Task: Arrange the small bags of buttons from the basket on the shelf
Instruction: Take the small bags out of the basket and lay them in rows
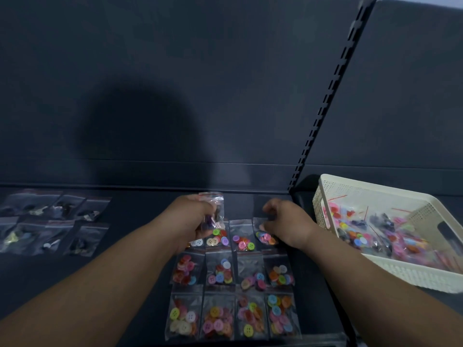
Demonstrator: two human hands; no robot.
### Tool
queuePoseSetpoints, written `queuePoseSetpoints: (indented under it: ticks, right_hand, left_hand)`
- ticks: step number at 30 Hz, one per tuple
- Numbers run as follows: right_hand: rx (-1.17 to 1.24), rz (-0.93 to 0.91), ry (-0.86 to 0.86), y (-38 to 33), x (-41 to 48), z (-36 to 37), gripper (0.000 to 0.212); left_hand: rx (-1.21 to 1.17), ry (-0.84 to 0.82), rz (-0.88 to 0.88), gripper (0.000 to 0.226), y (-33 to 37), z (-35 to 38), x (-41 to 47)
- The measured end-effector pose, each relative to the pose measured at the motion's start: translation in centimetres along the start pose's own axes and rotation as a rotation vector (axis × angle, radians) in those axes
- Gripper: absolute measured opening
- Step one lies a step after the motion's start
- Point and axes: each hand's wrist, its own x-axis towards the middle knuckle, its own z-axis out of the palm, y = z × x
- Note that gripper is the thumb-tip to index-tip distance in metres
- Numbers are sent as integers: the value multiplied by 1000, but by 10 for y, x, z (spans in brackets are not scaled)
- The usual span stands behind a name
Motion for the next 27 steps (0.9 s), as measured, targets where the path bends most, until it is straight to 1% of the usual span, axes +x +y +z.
queuePoseSetpoints:
  ticks: [1, 2, 3, 4, 6, 8, 14, 18, 20, 22, 25, 27]
  right_hand:
    - [-66, -46, 44, -2, -2, -1, 30]
    - [-105, -98, 80, -4, -3, -2, 23]
    - [-117, -134, 81, -5, -5, -2, 14]
    - [-118, -152, 51, -6, -5, -2, 12]
    - [-153, -141, -58, -5, -6, 1, 20]
    - [-171, -122, -128, -2, -7, 4, 24]
    - [1, -126, -132, 0, -9, 2, 26]
    - [0, -108, -194, 0, -11, 5, 26]
    - [25, -98, -189, -2, -12, 4, 24]
    - [119, -109, -125, -6, -13, 0, 22]
    - [397, -145, -14, -22, -18, -10, 13]
    - [567, -134, -54, -37, -21, -15, 8]
  left_hand:
    - [2, -1, -2, 12, -1, 0, 0]
    - [4, 1, -7, 12, -1, -1, 1]
    - [5, 3, -11, 13, -1, -1, 2]
    - [3, 5, -13, 13, -2, -1, 3]
    - [-2, 3, -17, 11, -2, -1, 4]
    - [-3, -4, -19, 11, -3, 0, 5]
    - [-18, -22, -44, 16, -5, 2, 4]
    - [2, -63, -35, 23, -5, 3, 0]
    - [6, -75, -23, 24, -5, 3, -1]
    - [22, -69, -6, 23, -5, 3, -1]
    - [72, -57, 15, 20, -5, 3, 0]
    - [78, -65, 20, 21, -4, 5, -1]
